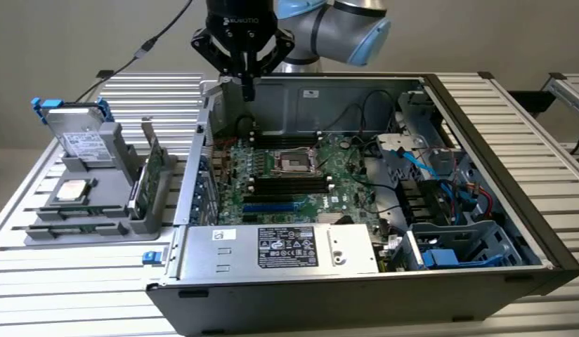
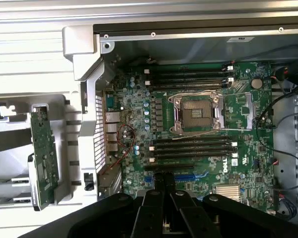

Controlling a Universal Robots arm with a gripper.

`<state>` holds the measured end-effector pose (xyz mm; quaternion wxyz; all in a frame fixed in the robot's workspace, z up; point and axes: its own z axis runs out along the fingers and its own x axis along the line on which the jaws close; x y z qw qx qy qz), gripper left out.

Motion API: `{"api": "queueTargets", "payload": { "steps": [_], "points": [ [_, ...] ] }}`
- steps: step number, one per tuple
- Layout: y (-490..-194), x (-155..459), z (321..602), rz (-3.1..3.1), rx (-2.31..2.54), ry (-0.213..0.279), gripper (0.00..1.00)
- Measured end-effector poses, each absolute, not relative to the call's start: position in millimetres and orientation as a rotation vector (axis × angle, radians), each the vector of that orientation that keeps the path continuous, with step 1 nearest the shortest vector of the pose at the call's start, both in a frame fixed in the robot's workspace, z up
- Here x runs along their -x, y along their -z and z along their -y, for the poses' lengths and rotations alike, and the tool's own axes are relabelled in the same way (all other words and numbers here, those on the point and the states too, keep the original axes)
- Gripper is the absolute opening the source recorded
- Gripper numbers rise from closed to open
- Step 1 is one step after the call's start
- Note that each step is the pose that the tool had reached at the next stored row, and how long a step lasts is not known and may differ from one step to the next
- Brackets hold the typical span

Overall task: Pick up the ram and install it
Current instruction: 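Reach for the ram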

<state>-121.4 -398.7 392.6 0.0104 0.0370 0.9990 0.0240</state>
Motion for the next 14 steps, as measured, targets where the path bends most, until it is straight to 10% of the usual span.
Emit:
{"api": "queueTargets", "payload": {
  "steps": [14],
  "points": [
    [-392, 176, 398, -3.119, -0.115, -0.075, 0.10]
  ]
}}
